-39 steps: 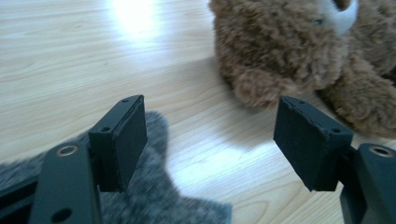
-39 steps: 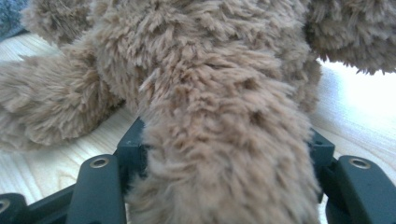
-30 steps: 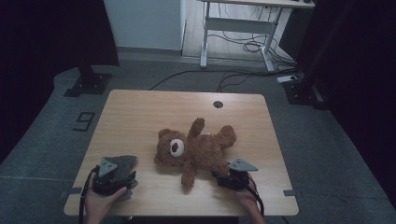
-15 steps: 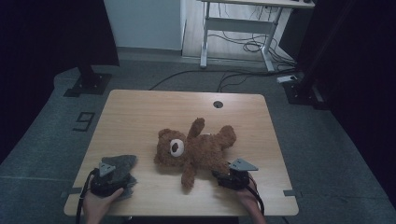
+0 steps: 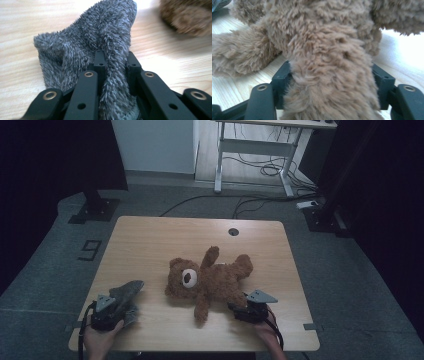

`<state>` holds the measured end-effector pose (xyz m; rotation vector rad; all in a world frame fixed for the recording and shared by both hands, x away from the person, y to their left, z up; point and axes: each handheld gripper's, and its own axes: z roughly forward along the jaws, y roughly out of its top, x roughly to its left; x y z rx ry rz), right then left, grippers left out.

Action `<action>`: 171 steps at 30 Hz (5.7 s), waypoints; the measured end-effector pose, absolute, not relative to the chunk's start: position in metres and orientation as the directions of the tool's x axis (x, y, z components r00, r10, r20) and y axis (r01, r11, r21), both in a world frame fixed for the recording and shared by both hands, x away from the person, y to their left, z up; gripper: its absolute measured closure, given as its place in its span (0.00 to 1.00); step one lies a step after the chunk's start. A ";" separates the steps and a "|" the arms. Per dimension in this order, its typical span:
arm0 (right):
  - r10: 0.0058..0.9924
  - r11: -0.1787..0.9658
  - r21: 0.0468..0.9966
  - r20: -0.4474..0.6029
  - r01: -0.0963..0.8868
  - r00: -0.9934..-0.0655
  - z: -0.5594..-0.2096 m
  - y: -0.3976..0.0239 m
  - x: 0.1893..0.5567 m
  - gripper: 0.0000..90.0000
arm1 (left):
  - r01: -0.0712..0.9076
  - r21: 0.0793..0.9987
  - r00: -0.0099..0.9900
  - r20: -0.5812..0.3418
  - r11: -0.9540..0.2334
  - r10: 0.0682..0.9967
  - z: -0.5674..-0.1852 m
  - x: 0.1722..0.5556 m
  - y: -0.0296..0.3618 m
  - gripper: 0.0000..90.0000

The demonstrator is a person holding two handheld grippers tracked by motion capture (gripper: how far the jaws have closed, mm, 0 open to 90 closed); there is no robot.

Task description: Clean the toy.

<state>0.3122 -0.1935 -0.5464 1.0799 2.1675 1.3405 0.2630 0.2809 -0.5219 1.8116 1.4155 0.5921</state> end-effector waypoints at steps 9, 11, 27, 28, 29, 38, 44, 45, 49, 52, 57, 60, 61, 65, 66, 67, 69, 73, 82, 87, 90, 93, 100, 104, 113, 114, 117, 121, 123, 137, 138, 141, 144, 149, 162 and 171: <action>0.761 0.256 0.862 0.099 0.438 -0.641 -0.545 -0.198 0.308 0.30 | 0.549 0.828 0.341 -0.097 -0.114 0.935 -0.512 0.260 0.277 0.85; 0.757 0.273 0.855 0.091 0.440 -0.647 -0.544 -0.198 0.305 0.30 | 0.534 0.838 0.355 -0.101 -0.112 0.929 -0.508 0.260 0.274 0.85; 0.790 0.309 0.825 0.054 0.473 -0.611 -0.547 -0.198 0.299 0.58 | 0.450 0.883 0.481 -0.112 -0.135 0.870 -0.483 0.262 0.246 0.85; 0.791 0.299 0.828 0.063 0.474 -0.608 -0.545 -0.200 0.299 0.60 | 0.445 0.885 0.488 -0.110 -0.138 0.866 -0.482 0.262 0.243 0.85; 0.792 0.288 0.831 0.072 0.475 -0.606 -0.544 -0.201 0.299 0.61 | 0.445 0.885 0.488 -0.110 -0.138 0.866 -0.482 0.262 0.243 0.84; 0.790 0.227 0.855 0.118 0.466 -0.602 -0.534 -0.204 0.304 0.62 | 0.388 0.912 0.572 -0.125 -0.134 0.810 -0.467 0.256 0.214 0.84; 0.786 0.177 0.868 0.159 0.464 -0.597 -0.532 -0.207 0.310 0.61 | 0.366 0.911 0.638 -0.097 -0.190 0.764 -0.462 0.261 0.175 0.84; 0.785 0.176 0.869 0.159 0.462 -0.599 -0.531 -0.207 0.311 0.61 | 0.360 0.910 0.657 -0.093 -0.203 0.748 -0.461 0.263 0.163 0.84; 0.783 0.166 0.872 0.168 0.461 -0.599 -0.529 -0.207 0.312 0.61 | 0.339 0.905 0.719 -0.074 -0.256 0.691 -0.461 0.270 0.121 0.84; 0.784 0.153 0.873 0.177 0.462 -0.595 -0.528 -0.208 0.313 0.61 | 0.319 0.898 0.757 -0.050 -0.301 0.652 -0.459 0.276 0.091 0.84; 0.782 0.148 0.874 0.183 0.463 -0.595 -0.528 -0.208 0.315 0.61 | 0.291 0.891 0.809 -0.035 -0.348 0.587 -0.456 0.288 0.037 0.84; 0.782 0.134 0.877 0.193 0.462 -0.593 -0.528 -0.209 0.316 0.61 | 0.290 0.865 0.822 -0.005 -0.410 0.570 -0.463 0.293 0.011 0.84; 0.782 0.133 0.878 0.192 0.461 -0.593 -0.528 -0.209 0.316 0.61 | 0.304 0.855 0.821 -0.012 -0.419 0.570 -0.467 0.297 0.003 0.84; 0.781 0.133 0.880 0.190 0.456 -0.595 -0.528 -0.209 0.315 0.61 | 0.351 0.847 0.807 -0.058 -0.399 0.588 -0.481 0.305 -0.006 0.84; 0.783 0.135 0.880 0.187 0.455 -0.594 -0.529 -0.210 0.315 0.61 | 0.352 0.848 0.805 -0.058 -0.396 0.591 -0.482 0.305 -0.006 0.84; 0.782 0.138 0.879 0.186 0.457 -0.594 -0.529 -0.211 0.315 0.61 | 0.350 0.848 0.803 -0.053 -0.399 0.593 -0.484 0.304 -0.006 0.84; 0.778 0.135 0.877 0.194 0.461 -0.598 -0.530 -0.212 0.316 0.61 | 0.340 0.843 0.803 -0.029 -0.417 0.596 -0.486 0.304 -0.006 0.84; 0.770 0.136 0.877 0.199 0.461 -0.606 -0.531 -0.214 0.315 0.61 | 0.354 0.839 0.789 -0.031 -0.414 0.613 -0.488 0.303 0.005 0.84; 0.757 0.141 0.878 0.203 0.457 -0.622 -0.535 -0.220 0.314 0.61 | 0.376 0.829 0.754 -0.016 -0.413 0.656 -0.491 0.301 0.046 0.84; 0.758 0.143 0.877 0.202 0.460 -0.620 -0.536 -0.223 0.313 0.61 | 0.412 0.832 0.717 -0.044 -0.372 0.695 -0.494 0.301 0.078 0.84; 0.756 0.148 0.877 0.198 0.458 -0.624 -0.536 -0.224 0.312 0.61 | 0.431 0.832 0.696 -0.059 -0.350 0.716 -0.496 0.302 0.096 0.84; 0.756 0.147 0.878 0.197 0.455 -0.625 -0.536 -0.223 0.313 0.61 | 0.442 0.830 0.675 -0.057 -0.342 0.735 -0.498 0.303 0.116 0.84; 0.754 0.148 0.879 0.195 0.453 -0.627 -0.538 -0.223 0.313 0.61 | 0.455 0.833 0.653 -0.071 -0.316 0.754 -0.495 0.301 0.150 0.84; 0.752 0.152 0.880 0.193 0.451 -0.631 -0.538 -0.224 0.313 0.61 | 0.472 0.832 0.624 -0.083 -0.291 0.777 -0.493 0.304 0.172 0.84; 0.752 0.154 0.879 0.191 0.451 -0.631 -0.538 -0.224 0.313 0.61 | 0.459 0.850 0.604 -0.085 -0.259 0.792 -0.488 0.297 0.186 0.84; 0.752 0.153 0.879 0.192 0.451 -0.630 -0.538 -0.224 0.313 0.61 | 0.454 0.852 0.611 -0.087 -0.259 0.787 -0.486 0.296 0.183 0.84; 0.753 0.147 0.878 0.199 0.455 -0.627 -0.538 -0.224 0.313 0.61 | 0.429 0.864 0.649 -0.091 -0.265 0.755 -0.480 0.293 0.165 0.84; 0.753 0.141 0.880 0.202 0.453 -0.627 -0.538 -0.224 0.314 0.61 | 0.395 0.872 0.705 -0.086 -0.289 0.704 -0.472 0.294 0.129 0.84; 0.753 0.144 0.880 0.199 0.452 -0.628 -0.538 -0.224 0.313 0.61 | 0.372 0.877 0.732 -0.074 -0.305 0.678 -0.468 0.295 0.107 0.84; 0.746 0.146 0.881 0.201 0.451 -0.635 -0.538 -0.224 0.314 0.61 | 0.344 0.835 0.830 -0.056 -0.429 0.555 -0.485 0.301 -0.007 0.84; 0.746 0.148 0.881 0.199 0.449 -0.636 -0.538 -0.224 0.314 0.61 | 0.352 0.835 0.827 -0.066 -0.422 0.559 -0.488 0.302 -0.004 0.84; 0.743 0.152 0.882 0.196 0.446 -0.640 -0.538 -0.224 0.315 0.61 | 0.370 0.837 0.815 -0.085 -0.403 0.573 -0.490 0.303 0.007 0.84; 0.742 0.155 0.884 0.190 0.441 -0.643 -0.537 -0.225 0.316 0.61 | 0.377 0.839 0.807 -0.089 -0.393 0.584 -0.490 0.304 0.017 0.84; 0.740 0.161 0.884 0.186 0.439 -0.646 -0.537 -0.225 0.316 0.61 | 0.380 0.841 0.794 -0.084 -0.384 0.602 -0.491 0.303 0.035 0.84; 0.733 0.167 0.886 0.181 0.432 -0.655 -0.539 -0.227 0.316 0.61 | 0.431 0.840 0.709 -0.091 -0.328 0.699 -0.494 0.302 0.096 0.84; 0.730 0.172 0.886 0.179 0.431 -0.660 -0.539 -0.227 0.316 0.61 | 0.471 0.839 0.655 -0.127 -0.271 0.745 -0.496 0.302 0.149 0.84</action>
